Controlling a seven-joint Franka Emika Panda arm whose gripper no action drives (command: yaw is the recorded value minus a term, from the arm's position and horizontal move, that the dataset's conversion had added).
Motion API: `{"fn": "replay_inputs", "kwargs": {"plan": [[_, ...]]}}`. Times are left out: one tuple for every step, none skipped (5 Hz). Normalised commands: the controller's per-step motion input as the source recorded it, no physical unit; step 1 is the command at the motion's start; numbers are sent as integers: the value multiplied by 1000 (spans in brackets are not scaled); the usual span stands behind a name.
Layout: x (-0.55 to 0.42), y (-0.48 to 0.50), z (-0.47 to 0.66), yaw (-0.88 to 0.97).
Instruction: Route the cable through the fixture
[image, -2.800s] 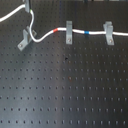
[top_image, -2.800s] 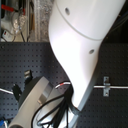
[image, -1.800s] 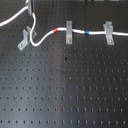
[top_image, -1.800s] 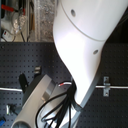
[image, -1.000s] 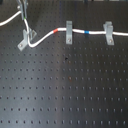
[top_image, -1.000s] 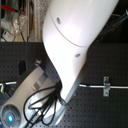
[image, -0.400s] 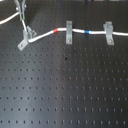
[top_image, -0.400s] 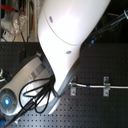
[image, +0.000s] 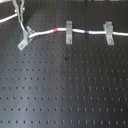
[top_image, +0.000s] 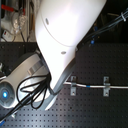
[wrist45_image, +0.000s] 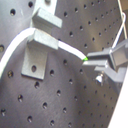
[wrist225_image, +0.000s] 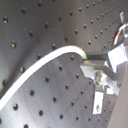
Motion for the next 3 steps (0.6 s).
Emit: {"fn": "replay_inputs", "kwargs": {"plan": [[0, 0, 26, 0], [63, -26, -1, 0], [53, 16, -1, 0]]}}
